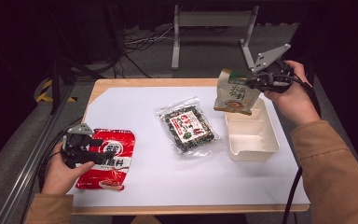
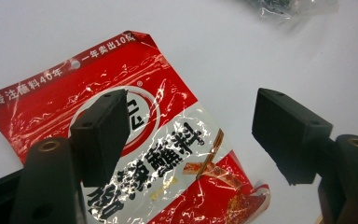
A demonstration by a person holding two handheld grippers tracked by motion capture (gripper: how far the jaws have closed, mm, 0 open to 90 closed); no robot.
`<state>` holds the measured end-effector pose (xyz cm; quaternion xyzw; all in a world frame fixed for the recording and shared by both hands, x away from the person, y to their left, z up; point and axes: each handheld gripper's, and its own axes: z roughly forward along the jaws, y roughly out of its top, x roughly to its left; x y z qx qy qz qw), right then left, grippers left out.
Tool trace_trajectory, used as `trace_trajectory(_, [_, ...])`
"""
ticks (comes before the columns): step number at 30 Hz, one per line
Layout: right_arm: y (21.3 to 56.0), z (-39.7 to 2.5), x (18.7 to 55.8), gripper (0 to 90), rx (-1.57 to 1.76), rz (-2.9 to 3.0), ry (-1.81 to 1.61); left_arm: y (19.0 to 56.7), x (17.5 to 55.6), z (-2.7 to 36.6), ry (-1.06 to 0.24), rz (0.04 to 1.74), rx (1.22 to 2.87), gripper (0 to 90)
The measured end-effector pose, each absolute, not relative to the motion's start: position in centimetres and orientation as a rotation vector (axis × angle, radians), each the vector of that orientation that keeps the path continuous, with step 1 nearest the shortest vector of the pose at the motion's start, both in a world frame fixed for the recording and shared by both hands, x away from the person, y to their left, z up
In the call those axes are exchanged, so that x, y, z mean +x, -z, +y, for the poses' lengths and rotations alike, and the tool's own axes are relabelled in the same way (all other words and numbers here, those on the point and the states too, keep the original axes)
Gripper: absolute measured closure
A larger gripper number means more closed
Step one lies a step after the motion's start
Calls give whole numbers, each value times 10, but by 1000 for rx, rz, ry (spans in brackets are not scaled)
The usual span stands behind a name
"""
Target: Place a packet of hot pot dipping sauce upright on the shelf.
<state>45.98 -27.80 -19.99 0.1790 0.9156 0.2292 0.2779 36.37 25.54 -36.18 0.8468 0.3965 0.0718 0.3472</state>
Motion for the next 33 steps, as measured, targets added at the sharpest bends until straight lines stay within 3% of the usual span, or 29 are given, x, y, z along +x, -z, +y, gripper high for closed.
trace_trajectory(33, [223, -322, 504, 896, 456, 2406, -589, 375, 340, 270, -185, 1102, 2187, 277])
